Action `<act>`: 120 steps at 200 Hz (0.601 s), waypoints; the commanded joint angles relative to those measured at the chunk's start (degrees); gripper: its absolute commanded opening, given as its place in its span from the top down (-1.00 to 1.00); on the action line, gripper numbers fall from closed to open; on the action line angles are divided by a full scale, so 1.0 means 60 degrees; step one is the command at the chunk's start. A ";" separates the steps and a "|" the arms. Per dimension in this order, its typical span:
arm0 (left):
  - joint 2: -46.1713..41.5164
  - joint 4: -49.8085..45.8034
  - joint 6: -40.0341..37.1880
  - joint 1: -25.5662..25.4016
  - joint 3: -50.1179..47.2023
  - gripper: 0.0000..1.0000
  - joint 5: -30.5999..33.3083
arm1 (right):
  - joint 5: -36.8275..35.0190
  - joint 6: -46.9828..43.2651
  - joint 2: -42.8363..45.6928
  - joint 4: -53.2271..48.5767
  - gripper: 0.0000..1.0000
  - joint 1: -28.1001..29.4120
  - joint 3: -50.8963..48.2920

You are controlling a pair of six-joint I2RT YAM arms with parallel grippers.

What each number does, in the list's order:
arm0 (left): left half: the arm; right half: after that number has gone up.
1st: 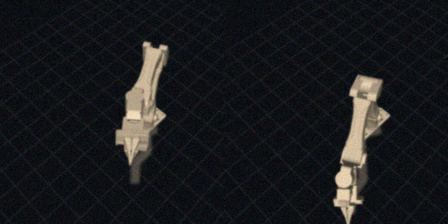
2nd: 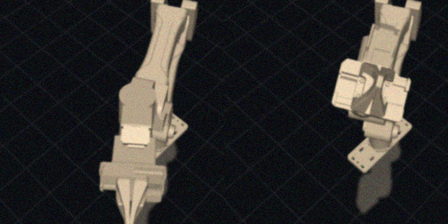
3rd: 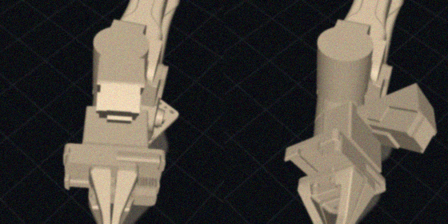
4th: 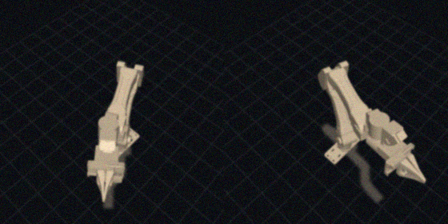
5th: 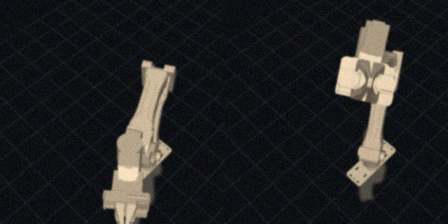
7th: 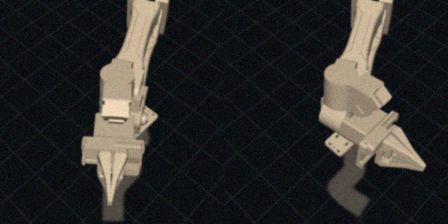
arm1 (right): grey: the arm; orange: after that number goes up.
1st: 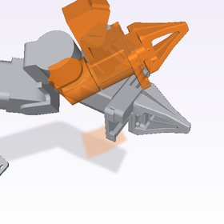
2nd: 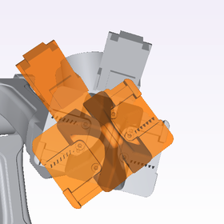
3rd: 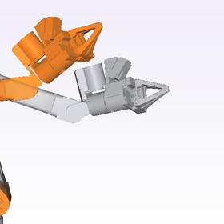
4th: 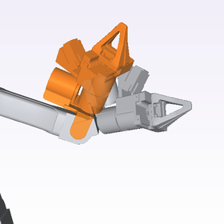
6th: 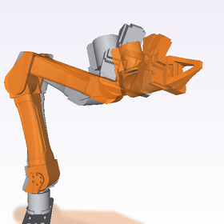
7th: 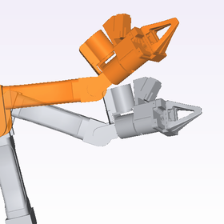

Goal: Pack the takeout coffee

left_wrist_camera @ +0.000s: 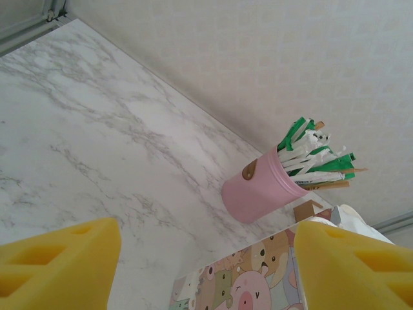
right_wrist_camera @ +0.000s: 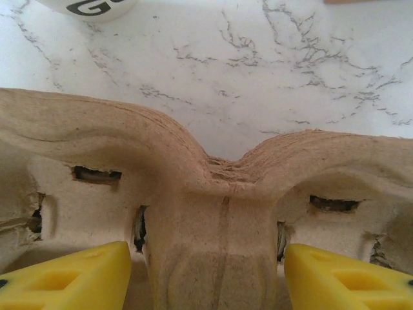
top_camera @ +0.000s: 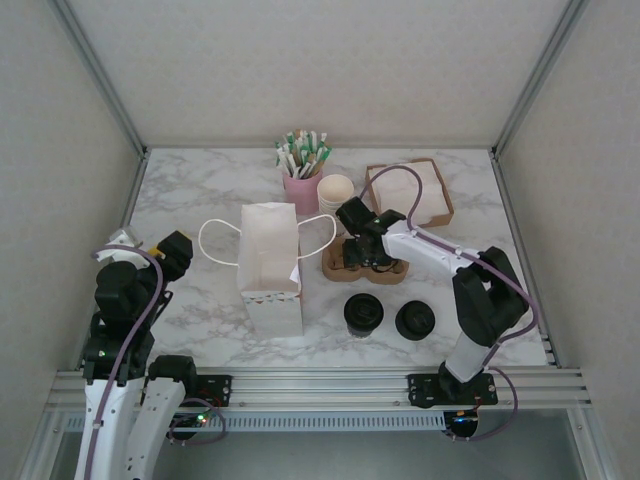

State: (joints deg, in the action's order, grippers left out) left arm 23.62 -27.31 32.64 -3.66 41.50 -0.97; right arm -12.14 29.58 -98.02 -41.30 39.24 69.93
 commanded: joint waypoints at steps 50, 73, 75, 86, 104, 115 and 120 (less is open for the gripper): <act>0.0017 -0.0121 0.0060 -0.0081 0.0008 -0.40 0.0162 | -0.0048 0.0020 -0.0045 0.0160 -0.04 -0.0065 -0.0241; 0.0014 -0.0124 0.0055 -0.0082 -0.0002 -0.40 0.0150 | -0.0126 0.0005 0.0320 0.0190 0.03 -0.0059 -0.0322; 0.0007 -0.0122 0.0060 -0.0090 -0.0002 -0.40 0.0159 | -0.0129 -0.0005 0.0353 0.0196 0.03 -0.0057 -0.0340; 0.0016 -0.0121 0.0067 -0.0084 0.0000 -0.40 0.0147 | -0.0159 0.0003 0.0590 0.0189 0.04 -0.0053 -0.0357; -0.0010 -0.0123 0.0067 -0.0092 -0.0002 -0.40 0.0143 | -0.0148 -0.0023 0.0952 0.0222 0.04 -0.0065 -0.0418; -0.0003 -0.0121 0.0067 -0.0086 -0.0002 -0.40 0.0147 | -0.0113 -0.0025 0.1146 0.0258 0.04 -0.0065 -0.0463; -0.0004 -0.0121 0.0067 -0.0091 -0.0002 -0.40 0.0149 | -0.0088 -0.0029 0.1228 0.0262 0.04 -0.0054 -0.0476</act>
State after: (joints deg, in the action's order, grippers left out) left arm 23.62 -27.31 32.64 -3.66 41.50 -0.97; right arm -12.21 29.56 -95.11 -40.05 39.24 67.66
